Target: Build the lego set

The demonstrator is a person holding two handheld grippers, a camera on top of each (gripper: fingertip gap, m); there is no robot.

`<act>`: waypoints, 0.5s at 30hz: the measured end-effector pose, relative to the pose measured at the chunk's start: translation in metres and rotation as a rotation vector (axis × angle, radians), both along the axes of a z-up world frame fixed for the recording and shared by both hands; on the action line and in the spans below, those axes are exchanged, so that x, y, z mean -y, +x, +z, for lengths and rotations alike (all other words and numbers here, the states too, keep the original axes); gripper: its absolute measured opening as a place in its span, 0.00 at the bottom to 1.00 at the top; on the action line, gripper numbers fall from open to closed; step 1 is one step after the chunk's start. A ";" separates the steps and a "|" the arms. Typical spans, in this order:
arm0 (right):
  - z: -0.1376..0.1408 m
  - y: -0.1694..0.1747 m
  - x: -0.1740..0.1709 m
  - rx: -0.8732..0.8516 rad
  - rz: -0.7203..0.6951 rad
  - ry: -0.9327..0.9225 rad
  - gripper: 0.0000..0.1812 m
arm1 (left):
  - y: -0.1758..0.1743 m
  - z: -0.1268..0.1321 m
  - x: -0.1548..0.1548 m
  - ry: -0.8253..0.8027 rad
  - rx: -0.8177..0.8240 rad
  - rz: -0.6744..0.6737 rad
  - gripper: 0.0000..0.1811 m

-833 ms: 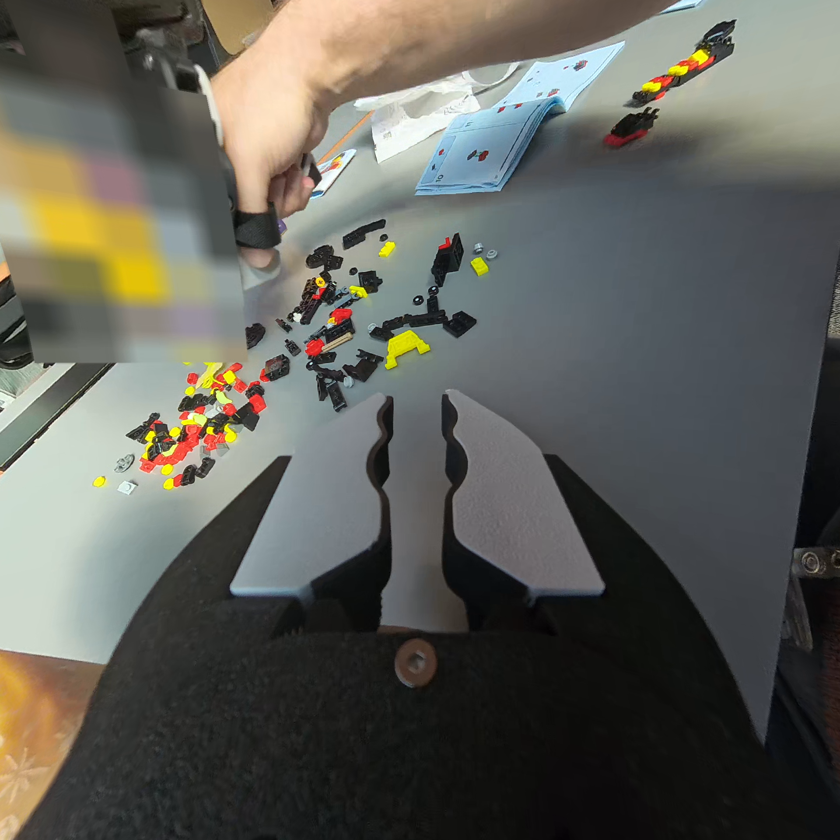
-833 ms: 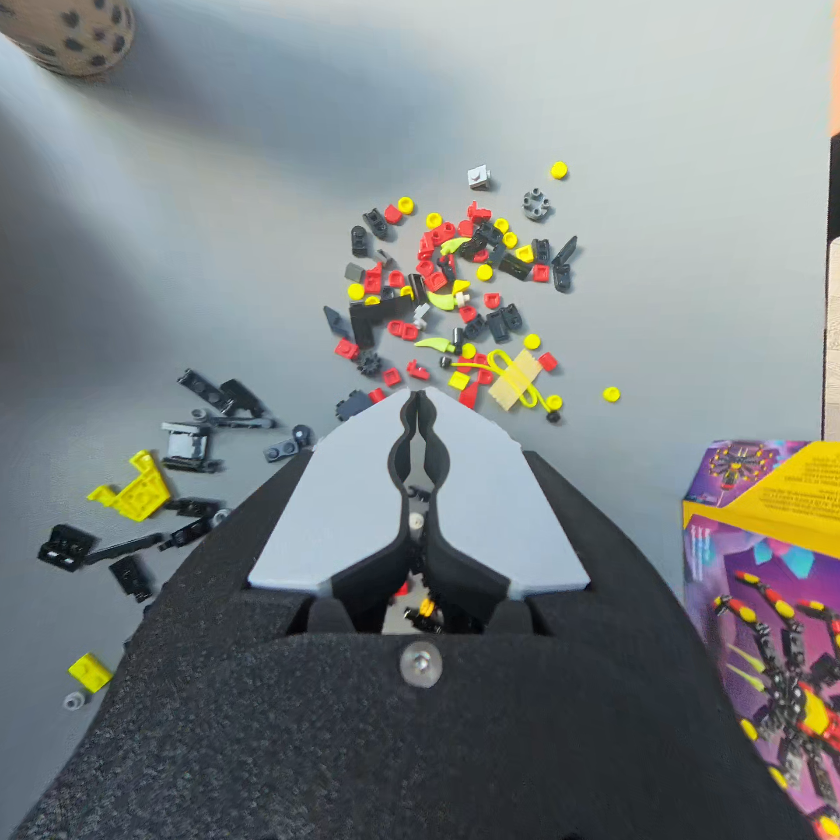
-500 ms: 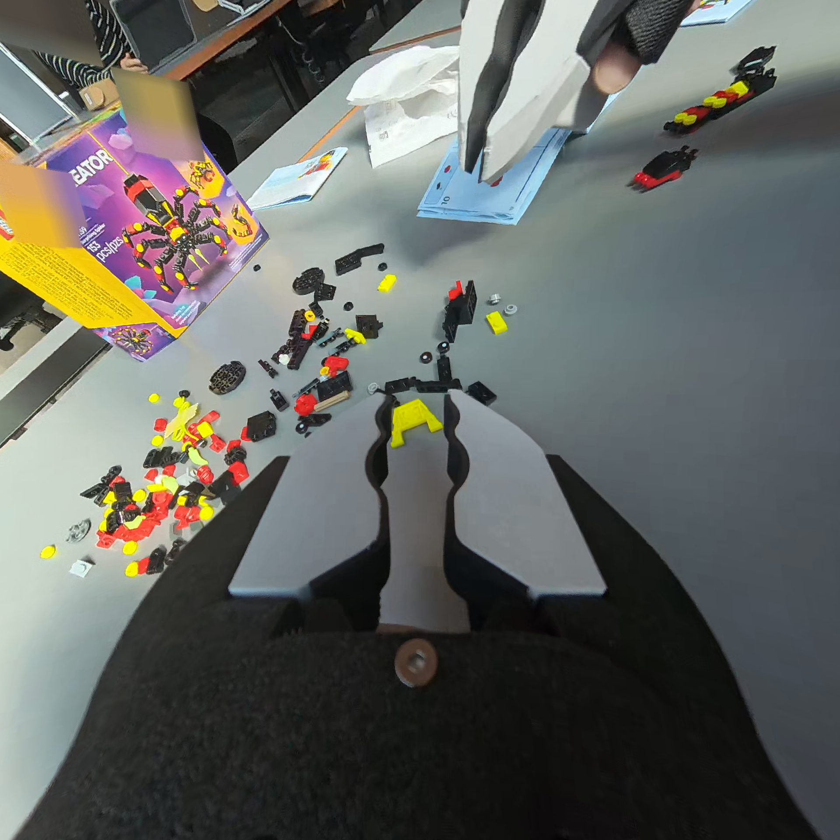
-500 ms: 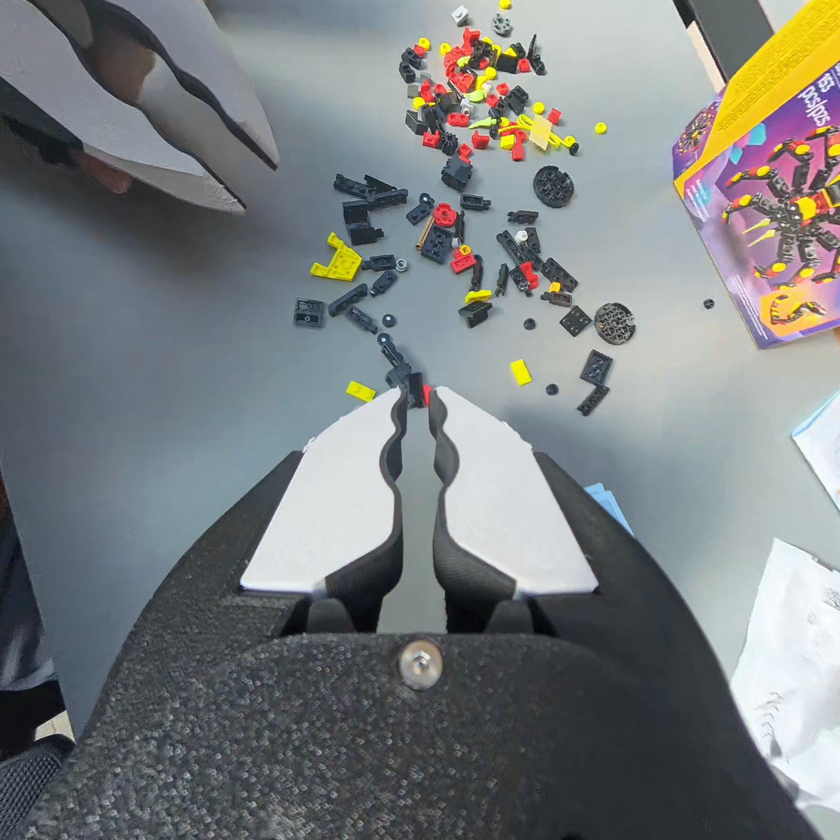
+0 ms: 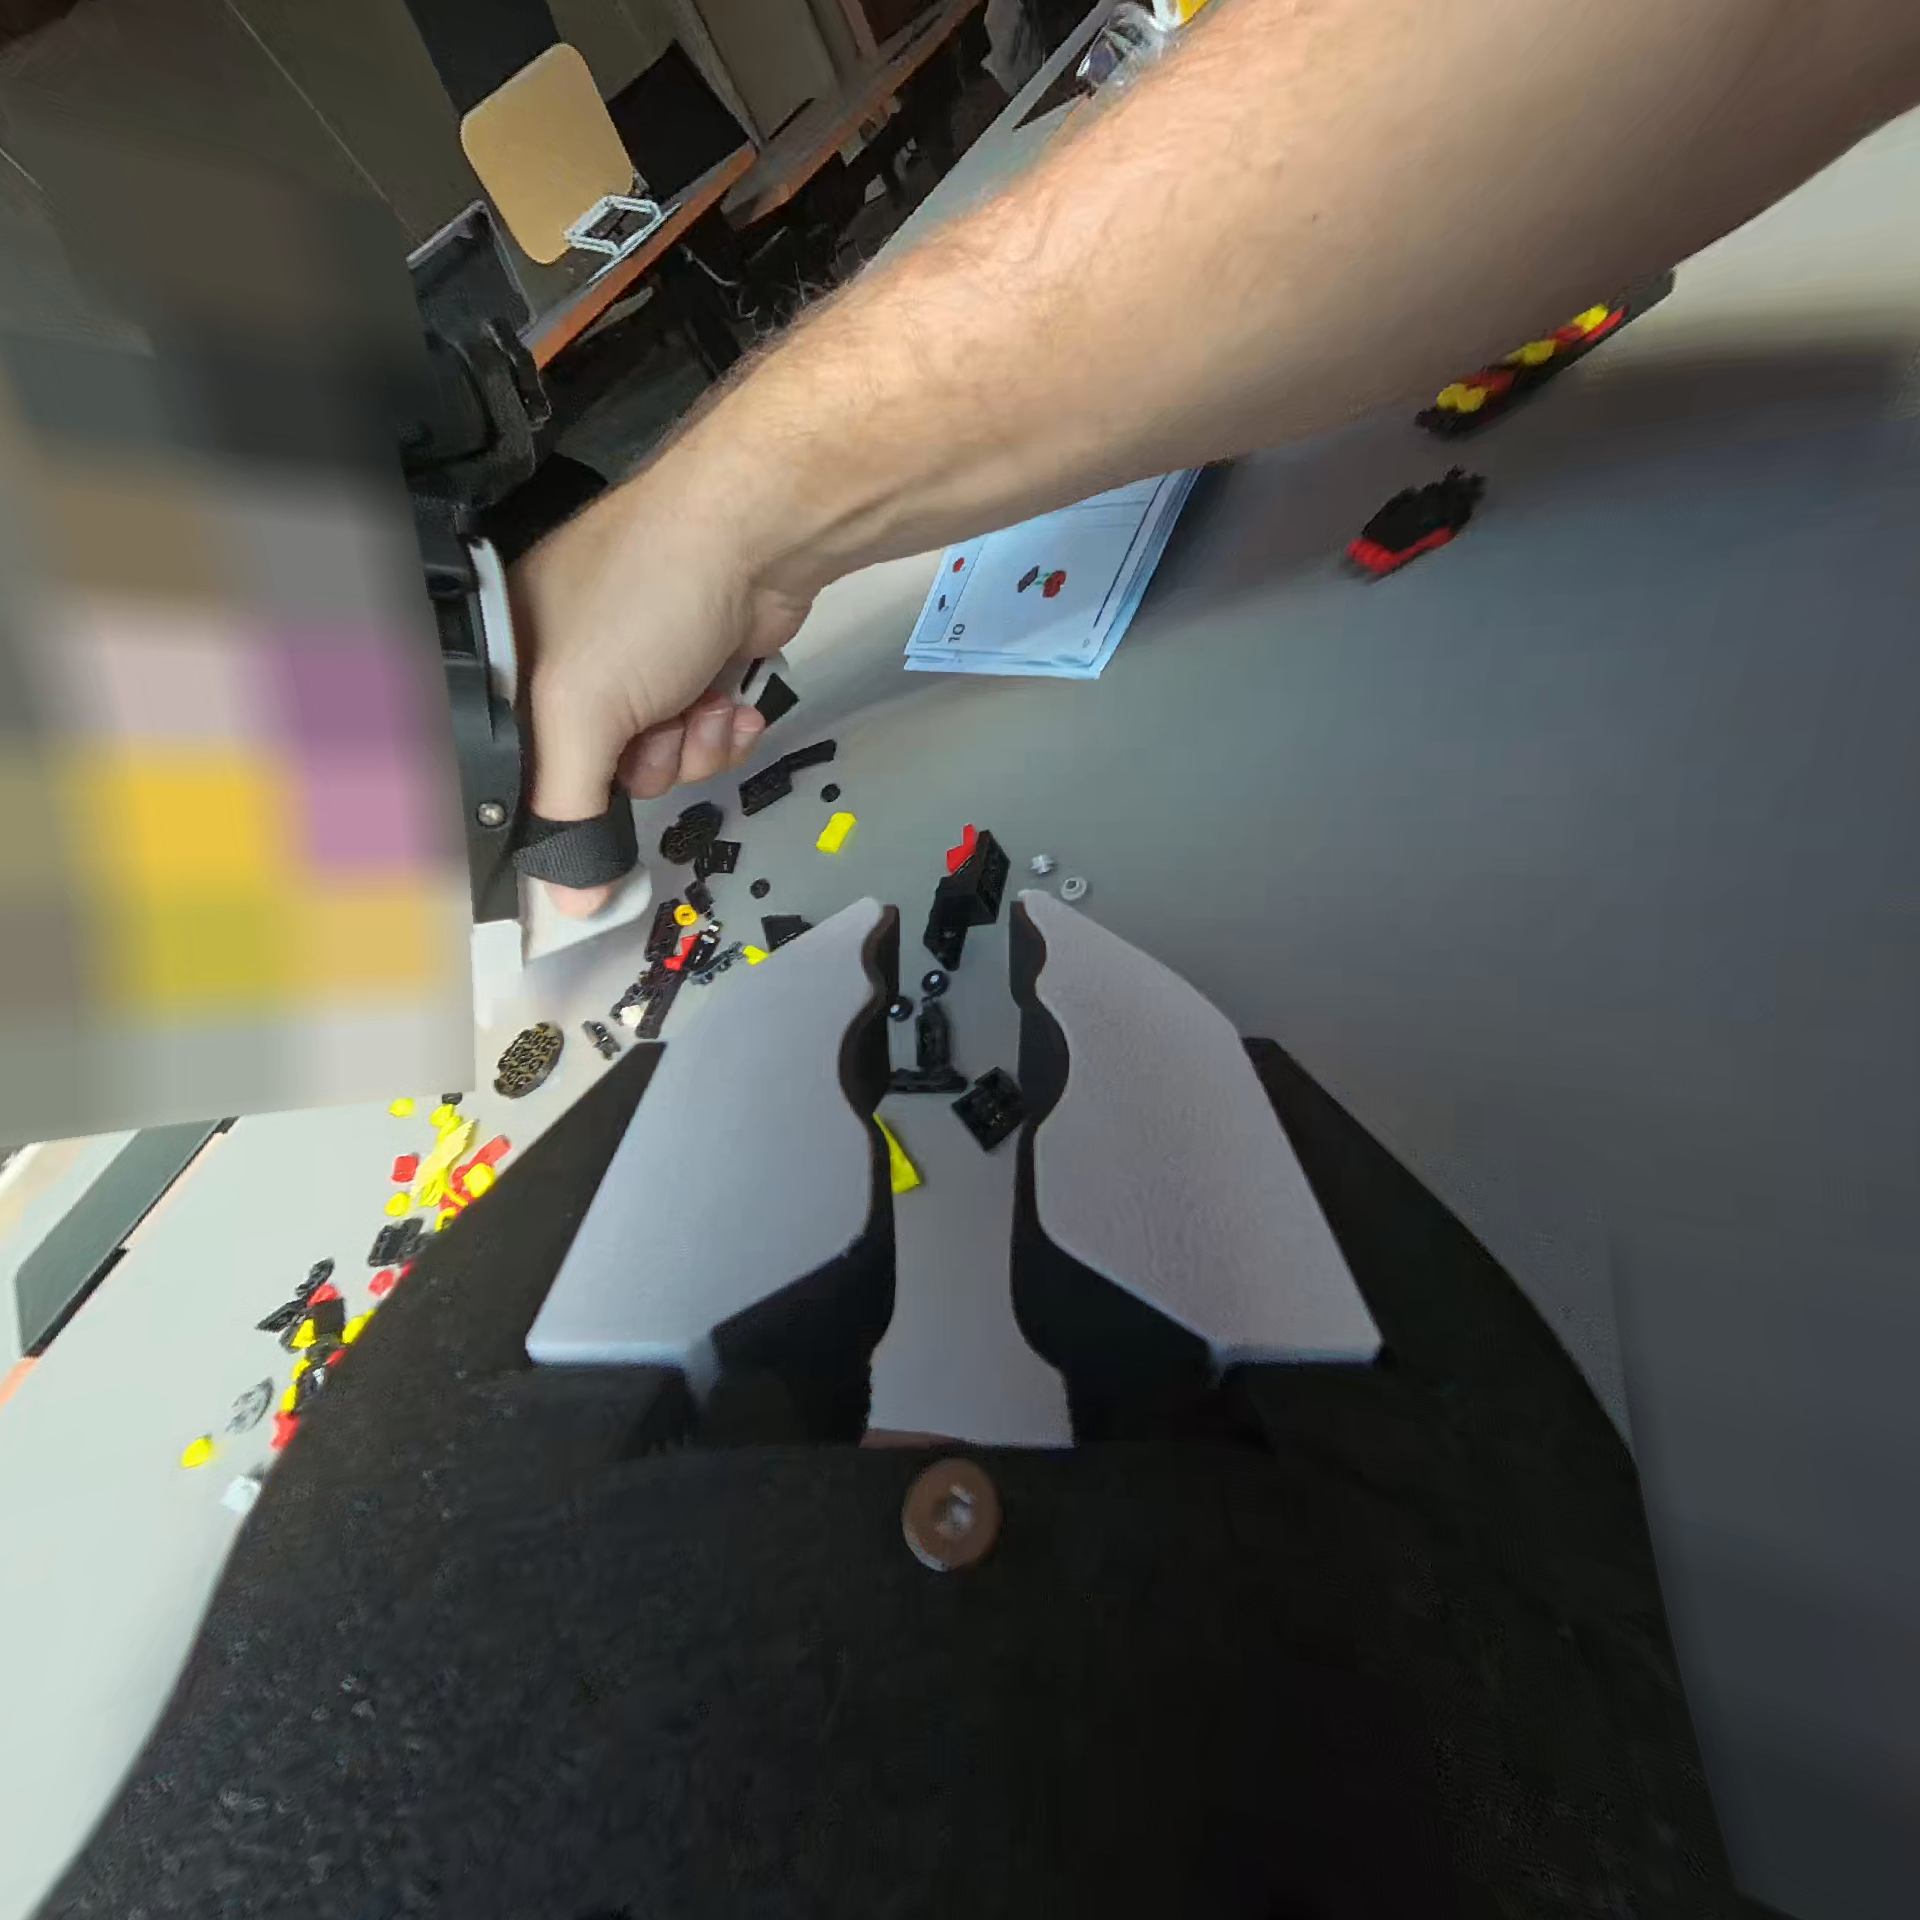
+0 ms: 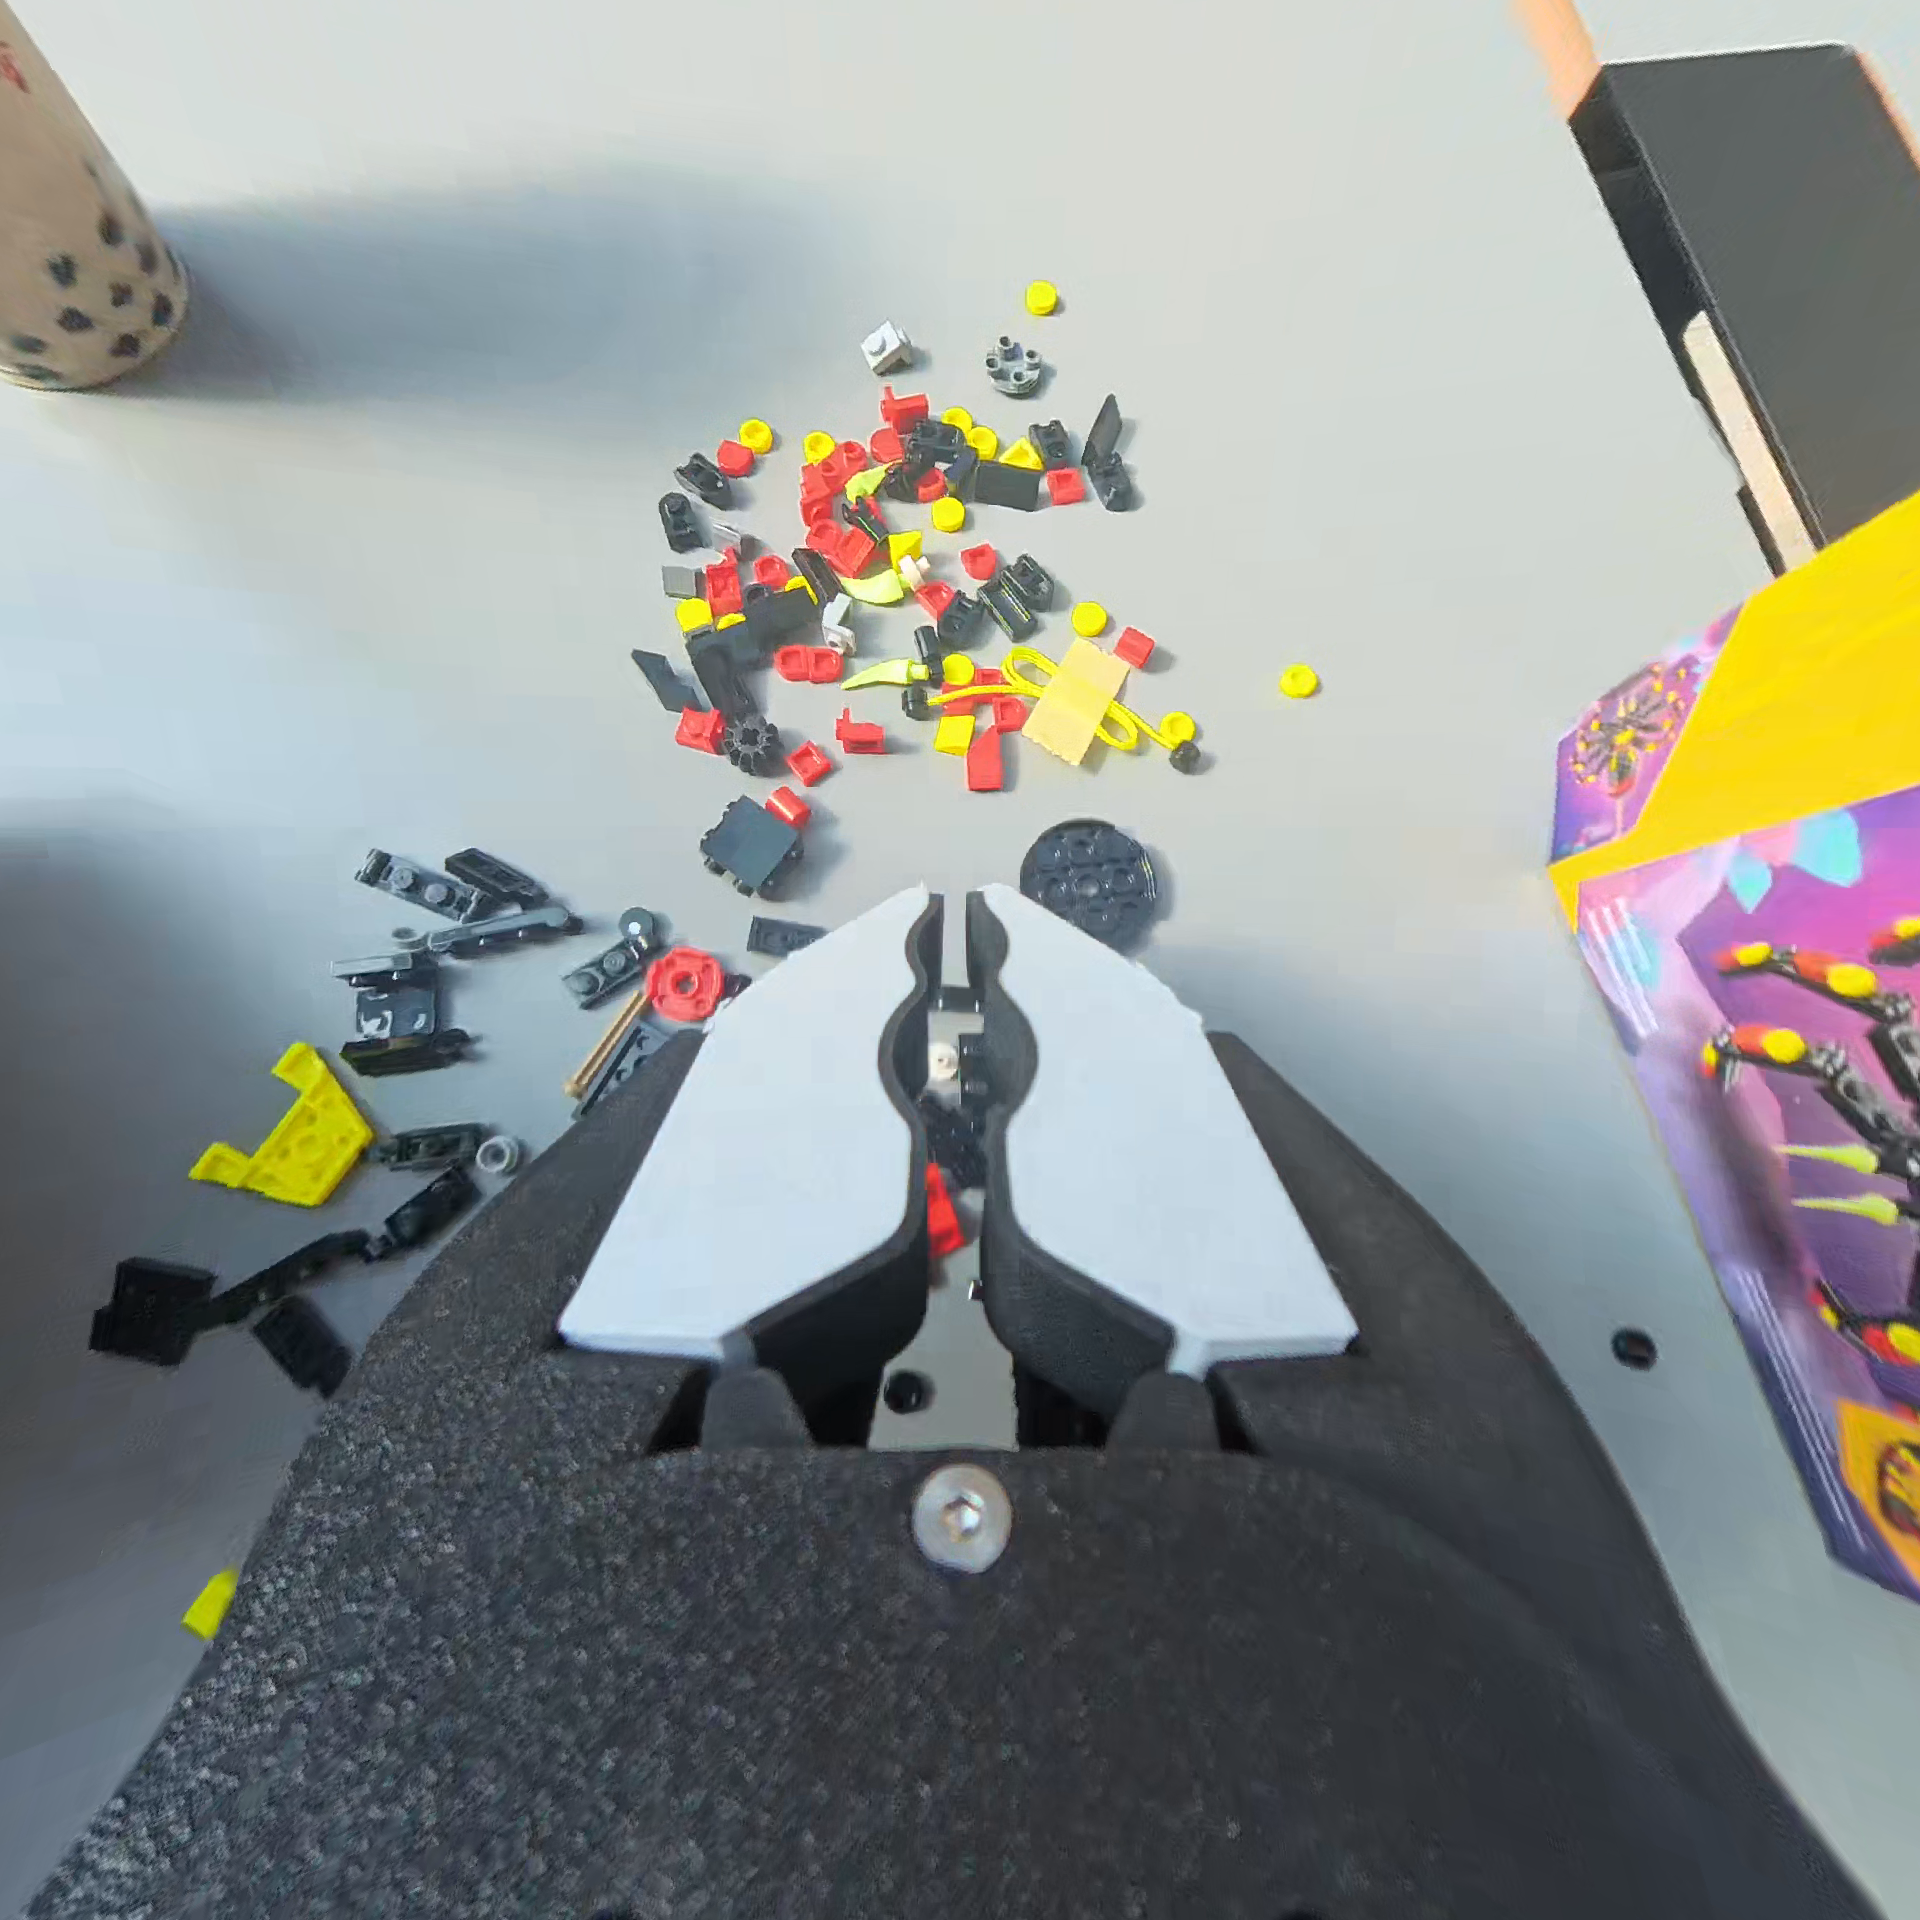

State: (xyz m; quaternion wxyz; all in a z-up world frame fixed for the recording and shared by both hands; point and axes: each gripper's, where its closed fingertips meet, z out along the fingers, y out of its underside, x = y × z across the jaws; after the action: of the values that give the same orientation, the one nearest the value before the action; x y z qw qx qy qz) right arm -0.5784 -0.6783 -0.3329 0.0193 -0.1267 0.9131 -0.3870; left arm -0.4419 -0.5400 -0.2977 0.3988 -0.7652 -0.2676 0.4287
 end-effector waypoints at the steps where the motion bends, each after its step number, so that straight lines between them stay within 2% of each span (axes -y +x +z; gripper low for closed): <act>1: -0.005 0.008 0.010 -0.017 0.041 -0.002 0.02 | 0.001 -0.002 0.006 -0.044 -0.020 0.024 0.11; 3: -0.010 0.022 0.025 -0.053 0.114 -0.007 0.02 | 0.002 -0.005 0.020 -0.091 -0.061 0.067 0.11; 7: -0.019 0.038 0.046 -0.077 0.165 0.029 0.02 | -0.001 -0.012 0.047 -0.142 -0.108 0.154 0.10; 10: -0.034 0.041 0.055 -0.126 0.186 0.074 0.09 | -0.002 -0.008 0.052 -0.131 -0.121 0.176 0.10; 15: -0.035 0.048 0.059 -0.073 0.189 0.048 0.11 | 0.000 -0.007 0.054 -0.079 -0.115 0.163 0.10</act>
State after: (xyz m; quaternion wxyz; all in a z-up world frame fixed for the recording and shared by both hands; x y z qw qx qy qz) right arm -0.5303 -0.7375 -0.3677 0.0254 -0.2258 0.9061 -0.3568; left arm -0.4416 -0.5939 -0.3044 0.3470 -0.7301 -0.2885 0.5132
